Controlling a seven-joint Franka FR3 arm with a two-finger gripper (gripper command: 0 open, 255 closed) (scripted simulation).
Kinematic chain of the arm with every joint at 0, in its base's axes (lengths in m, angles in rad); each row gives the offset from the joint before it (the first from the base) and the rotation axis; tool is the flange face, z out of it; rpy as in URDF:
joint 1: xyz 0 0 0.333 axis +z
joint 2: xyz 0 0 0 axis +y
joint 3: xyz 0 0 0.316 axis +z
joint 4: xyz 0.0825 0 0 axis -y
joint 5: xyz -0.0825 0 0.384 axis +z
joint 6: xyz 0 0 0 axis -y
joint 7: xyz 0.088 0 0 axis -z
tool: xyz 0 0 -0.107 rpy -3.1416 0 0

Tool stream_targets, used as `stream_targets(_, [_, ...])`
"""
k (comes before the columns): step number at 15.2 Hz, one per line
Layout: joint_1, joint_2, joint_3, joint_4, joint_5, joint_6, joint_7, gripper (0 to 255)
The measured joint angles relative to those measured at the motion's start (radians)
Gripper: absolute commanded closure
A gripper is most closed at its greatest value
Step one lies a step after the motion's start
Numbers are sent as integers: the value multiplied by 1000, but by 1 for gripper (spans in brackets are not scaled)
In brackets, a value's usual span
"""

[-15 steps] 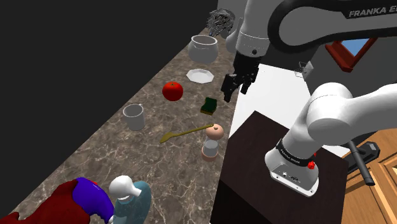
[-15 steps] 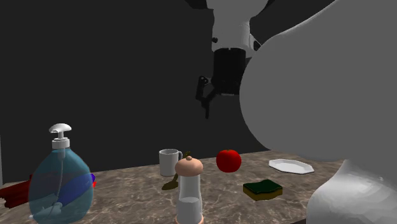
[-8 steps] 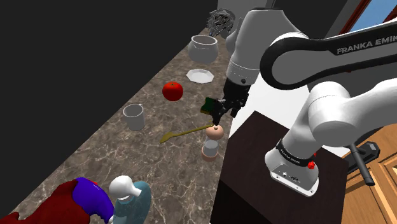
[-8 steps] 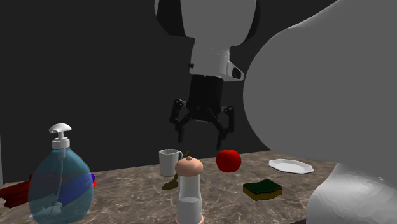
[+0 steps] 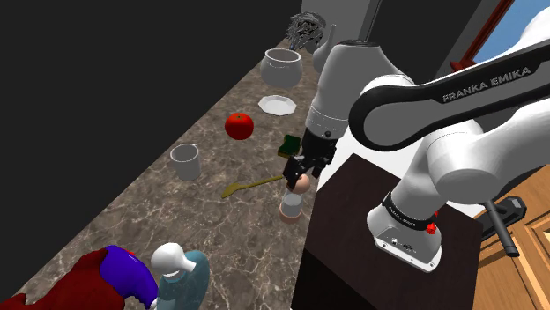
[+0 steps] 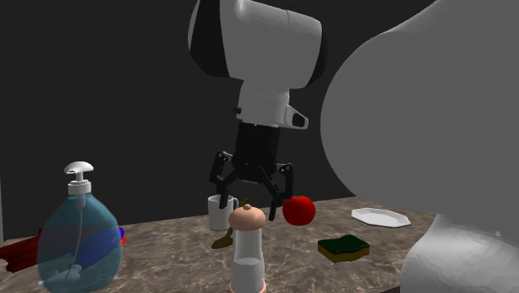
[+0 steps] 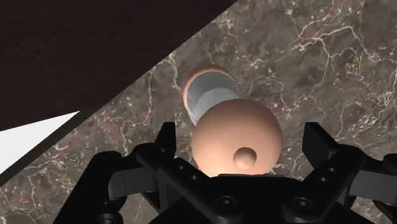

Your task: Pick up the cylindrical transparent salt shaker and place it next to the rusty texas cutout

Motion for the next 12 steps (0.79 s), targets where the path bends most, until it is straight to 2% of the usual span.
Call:
stream_targets(2, [5, 36, 10, -6, 14, 42, -4, 0])
stream_targets(8, [9, 44, 14, -14, 21, 59, -5, 0])
stream_targets(9, [9, 45, 14, -14, 21, 59, -5, 255])
stream_targets(12, [9, 45, 14, -13, 21, 60, -5, 255])
